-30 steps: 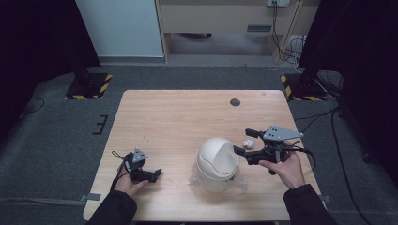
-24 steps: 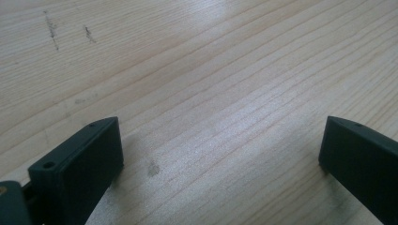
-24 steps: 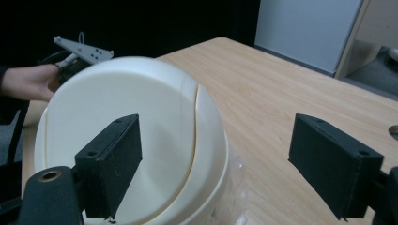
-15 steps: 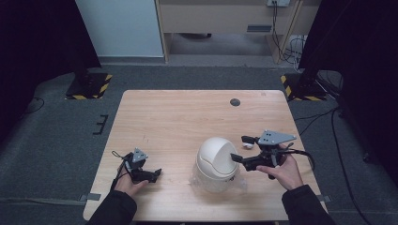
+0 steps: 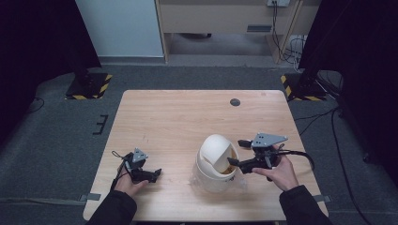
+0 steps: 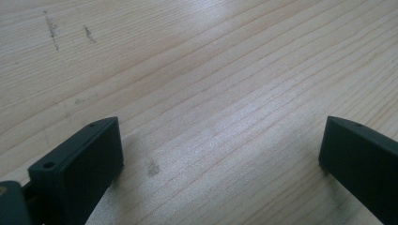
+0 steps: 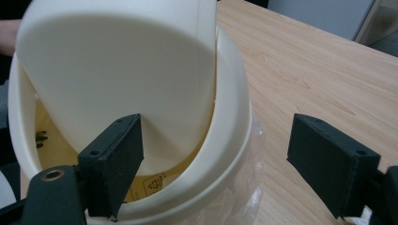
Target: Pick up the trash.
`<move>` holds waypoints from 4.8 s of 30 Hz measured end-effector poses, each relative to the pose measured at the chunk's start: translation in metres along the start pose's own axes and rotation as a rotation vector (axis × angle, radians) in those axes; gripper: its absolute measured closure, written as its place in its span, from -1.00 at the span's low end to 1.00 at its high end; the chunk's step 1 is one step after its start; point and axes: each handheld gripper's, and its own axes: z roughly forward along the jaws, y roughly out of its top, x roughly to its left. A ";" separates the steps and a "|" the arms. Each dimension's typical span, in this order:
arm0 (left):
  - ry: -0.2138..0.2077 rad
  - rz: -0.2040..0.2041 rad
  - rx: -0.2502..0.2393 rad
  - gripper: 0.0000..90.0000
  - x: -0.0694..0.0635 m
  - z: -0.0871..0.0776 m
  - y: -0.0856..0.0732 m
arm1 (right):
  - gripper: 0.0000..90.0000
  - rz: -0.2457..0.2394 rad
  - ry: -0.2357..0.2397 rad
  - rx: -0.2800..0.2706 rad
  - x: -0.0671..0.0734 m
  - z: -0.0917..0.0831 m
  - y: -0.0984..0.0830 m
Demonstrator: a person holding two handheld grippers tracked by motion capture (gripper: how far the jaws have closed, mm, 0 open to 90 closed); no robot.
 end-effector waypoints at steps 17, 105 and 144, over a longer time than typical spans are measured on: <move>0.000 0.000 0.000 -1.00 0.000 0.000 0.000 | -0.46 0.005 -0.003 0.019 0.001 0.008 -0.001; 0.000 0.000 0.000 -1.00 0.000 0.000 0.000 | 0.04 0.092 -0.309 0.284 -0.100 0.046 -0.067; 0.000 0.000 0.000 -1.00 0.000 0.000 0.000 | 0.43 0.156 -0.265 0.127 -0.074 -0.002 -0.050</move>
